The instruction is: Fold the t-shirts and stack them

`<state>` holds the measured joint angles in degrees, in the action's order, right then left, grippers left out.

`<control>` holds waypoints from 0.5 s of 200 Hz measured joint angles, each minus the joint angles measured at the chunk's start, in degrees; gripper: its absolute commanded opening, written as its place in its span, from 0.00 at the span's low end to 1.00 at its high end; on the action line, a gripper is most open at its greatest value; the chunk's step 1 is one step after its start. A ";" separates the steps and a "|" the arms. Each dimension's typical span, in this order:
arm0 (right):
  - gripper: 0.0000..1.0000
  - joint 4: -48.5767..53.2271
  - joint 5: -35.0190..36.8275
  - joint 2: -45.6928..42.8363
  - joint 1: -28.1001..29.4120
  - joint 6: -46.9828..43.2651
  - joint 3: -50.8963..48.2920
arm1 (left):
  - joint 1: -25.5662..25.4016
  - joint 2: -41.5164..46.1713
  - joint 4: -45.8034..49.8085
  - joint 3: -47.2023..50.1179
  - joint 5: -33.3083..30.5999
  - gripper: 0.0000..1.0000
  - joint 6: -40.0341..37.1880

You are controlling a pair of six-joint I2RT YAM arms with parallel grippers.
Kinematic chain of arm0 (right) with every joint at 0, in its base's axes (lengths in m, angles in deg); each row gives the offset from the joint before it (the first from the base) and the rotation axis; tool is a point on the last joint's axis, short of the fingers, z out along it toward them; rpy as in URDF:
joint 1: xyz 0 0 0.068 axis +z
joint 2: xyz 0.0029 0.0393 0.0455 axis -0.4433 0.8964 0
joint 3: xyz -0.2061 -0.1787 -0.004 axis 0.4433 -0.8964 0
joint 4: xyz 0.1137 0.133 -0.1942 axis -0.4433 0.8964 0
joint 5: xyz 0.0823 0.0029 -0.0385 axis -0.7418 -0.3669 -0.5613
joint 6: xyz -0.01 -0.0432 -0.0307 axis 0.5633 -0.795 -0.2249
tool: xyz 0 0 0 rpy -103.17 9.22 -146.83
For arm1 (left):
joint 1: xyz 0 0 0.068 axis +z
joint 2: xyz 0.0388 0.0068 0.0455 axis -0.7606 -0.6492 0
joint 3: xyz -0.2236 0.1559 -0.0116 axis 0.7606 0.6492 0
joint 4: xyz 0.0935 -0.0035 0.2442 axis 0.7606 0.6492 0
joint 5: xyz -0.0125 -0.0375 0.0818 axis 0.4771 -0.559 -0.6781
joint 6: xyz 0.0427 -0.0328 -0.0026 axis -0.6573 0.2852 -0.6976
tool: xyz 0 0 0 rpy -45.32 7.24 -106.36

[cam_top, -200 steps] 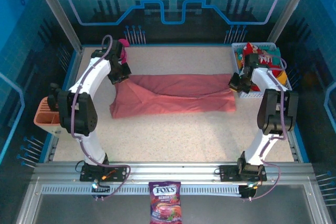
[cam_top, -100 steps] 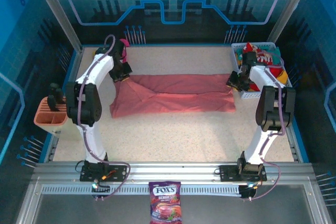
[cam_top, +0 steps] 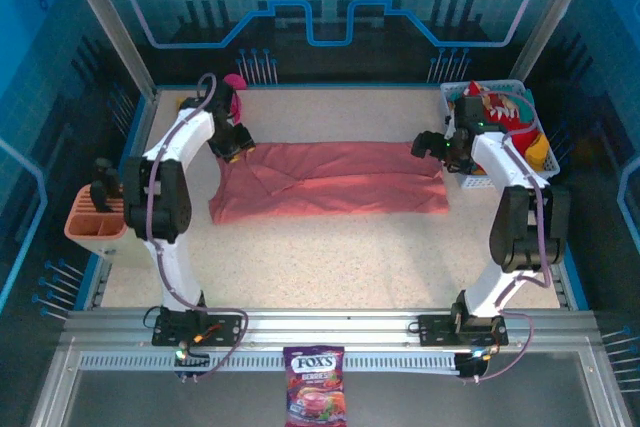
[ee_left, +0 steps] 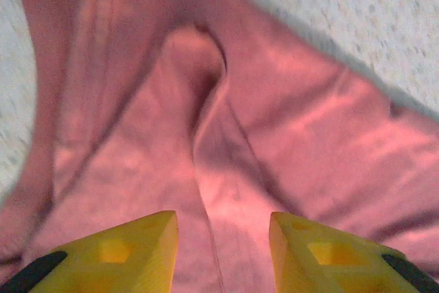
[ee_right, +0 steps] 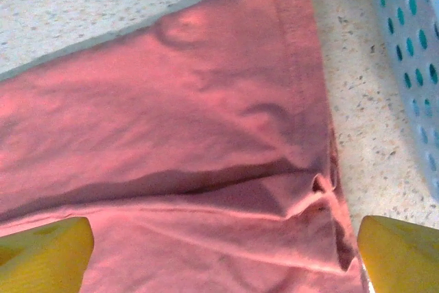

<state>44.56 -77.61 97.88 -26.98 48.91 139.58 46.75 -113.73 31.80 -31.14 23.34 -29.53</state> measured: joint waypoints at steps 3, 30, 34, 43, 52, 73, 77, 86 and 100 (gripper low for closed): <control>1.00 -0.04 -0.02 -0.46 0.26 -0.04 -0.22 | -0.28 1.01 -0.52 1.42 0.39 0.41 0.35; 1.00 -0.35 -0.26 -3.41 2.05 -0.17 -2.21 | -5.14 8.79 -6.08 14.62 3.98 0.42 4.63; 1.00 -0.37 -0.37 -3.78 2.14 -0.17 -2.67 | -5.84 9.44 -6.80 16.13 4.37 0.42 5.27; 1.00 -0.35 -0.70 -4.44 2.23 -0.17 -3.58 | -7.63 10.60 -8.79 19.41 5.35 0.42 6.84; 1.00 -0.28 -1.11 -5.01 2.23 -0.15 -4.57 | -9.16 11.41 -10.99 22.51 6.10 0.43 8.55; 1.00 0.15 -1.57 -5.90 2.47 -0.17 -5.97 | -10.54 11.85 -14.45 26.80 6.47 0.43 11.19; 1.00 0.13 -1.62 -6.05 2.54 -0.17 -6.14 | -10.54 11.85 -15.04 27.26 6.47 0.43 11.74; 1.00 0.22 -1.73 -6.40 2.64 -0.17 -6.43 | -10.54 11.85 -15.87 27.80 6.45 0.43 12.24; 1.00 0.28 -1.73 -6.84 2.64 -0.20 -6.58 | -10.47 11.85 -17.44 27.91 6.40 0.44 13.11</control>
<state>44.85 -79.34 91.04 -24.34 48.72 133.00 36.28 -101.89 14.36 -3.23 29.74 -16.42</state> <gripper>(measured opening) 0.996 0.432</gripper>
